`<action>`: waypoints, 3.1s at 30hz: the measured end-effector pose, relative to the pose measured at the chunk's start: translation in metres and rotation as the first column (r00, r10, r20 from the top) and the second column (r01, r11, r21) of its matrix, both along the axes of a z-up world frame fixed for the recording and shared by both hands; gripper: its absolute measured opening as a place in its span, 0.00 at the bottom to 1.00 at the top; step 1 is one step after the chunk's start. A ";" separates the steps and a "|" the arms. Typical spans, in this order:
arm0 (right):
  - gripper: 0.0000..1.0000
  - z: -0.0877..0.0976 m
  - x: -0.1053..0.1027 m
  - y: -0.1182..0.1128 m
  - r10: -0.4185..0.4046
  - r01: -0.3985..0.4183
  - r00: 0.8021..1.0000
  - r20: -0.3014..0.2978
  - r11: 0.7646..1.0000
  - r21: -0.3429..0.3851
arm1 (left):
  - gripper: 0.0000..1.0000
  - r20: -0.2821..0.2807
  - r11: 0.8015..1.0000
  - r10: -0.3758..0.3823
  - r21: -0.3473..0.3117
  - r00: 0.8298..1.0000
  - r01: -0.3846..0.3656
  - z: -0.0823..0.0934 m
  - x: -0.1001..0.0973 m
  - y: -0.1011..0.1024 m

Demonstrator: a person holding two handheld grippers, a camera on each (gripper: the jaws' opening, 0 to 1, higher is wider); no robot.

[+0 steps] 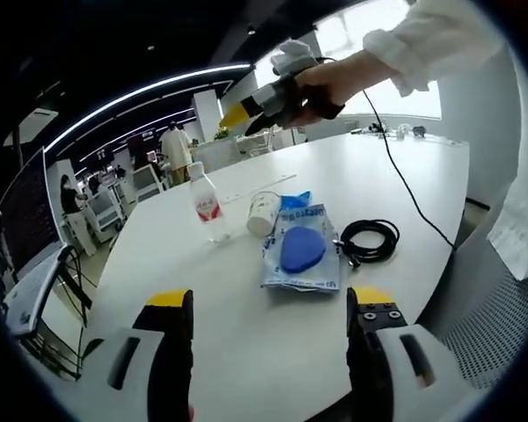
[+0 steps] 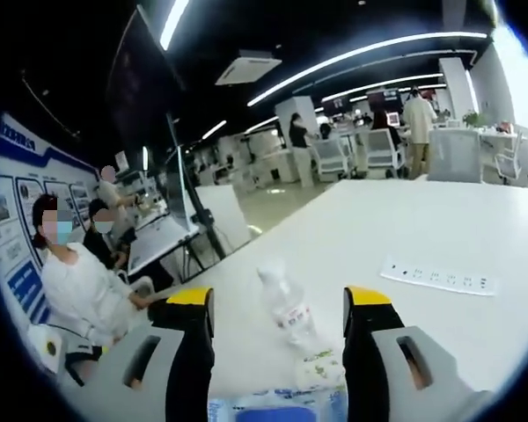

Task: Arrange the tabletop items into an orderly group along one side of the table until the central work area is clear of visible clutter.

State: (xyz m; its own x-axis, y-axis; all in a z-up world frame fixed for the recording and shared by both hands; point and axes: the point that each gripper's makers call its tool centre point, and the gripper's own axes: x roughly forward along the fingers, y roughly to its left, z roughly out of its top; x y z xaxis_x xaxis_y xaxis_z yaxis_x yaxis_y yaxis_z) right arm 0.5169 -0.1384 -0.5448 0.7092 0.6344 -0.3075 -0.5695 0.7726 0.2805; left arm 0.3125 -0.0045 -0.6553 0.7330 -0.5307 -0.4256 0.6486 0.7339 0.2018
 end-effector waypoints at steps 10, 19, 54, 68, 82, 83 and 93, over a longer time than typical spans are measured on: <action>0.58 0.001 -0.035 -0.026 -0.053 0.053 0.998 -0.019 0.999 -0.002 | 0.71 -0.007 1.000 0.007 0.007 1.000 -0.007 0.000 0.000 0.001; 0.57 -0.003 -0.042 -0.042 -0.100 0.101 0.994 -0.038 0.995 0.012 | 0.71 -0.018 1.000 -0.008 0.010 1.000 0.009 -0.003 -0.003 -0.002; 0.40 -0.072 -0.022 -0.046 0.001 -0.007 0.970 -0.244 1.000 -0.022 | 0.59 -0.021 0.996 0.042 0.075 0.999 -0.041 -0.011 0.005 0.010; 0.37 -0.108 -0.008 -0.045 0.028 -0.041 0.954 -0.298 0.998 -0.040 | 0.58 -0.034 0.991 0.058 0.123 0.998 -0.054 -0.021 0.006 0.016; 0.34 -0.133 0.008 -0.045 0.053 -0.075 0.952 -0.300 0.995 -0.064 | 0.59 -0.045 0.992 0.059 0.114 0.997 -0.054 -0.023 0.006 0.015; 0.33 -0.135 0.008 -0.045 0.060 -0.086 0.952 -0.300 0.994 -0.073 | 0.58 -0.046 0.992 0.059 0.115 0.997 -0.053 -0.023 0.006 0.015; 0.24 -0.147 0.006 -0.035 0.114 -0.147 0.946 -0.304 0.985 -0.088 | 0.55 -0.053 0.989 0.056 0.137 0.997 -0.049 -0.025 0.005 0.016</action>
State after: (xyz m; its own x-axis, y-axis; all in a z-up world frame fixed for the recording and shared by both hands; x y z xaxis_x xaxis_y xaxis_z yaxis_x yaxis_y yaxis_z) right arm 0.5229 -0.1730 -0.6916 0.4887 0.6667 -0.5628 -0.5712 0.7321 0.3712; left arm 0.3178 0.0112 -0.6801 0.7311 -0.4265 -0.5324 0.6230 0.7356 0.2662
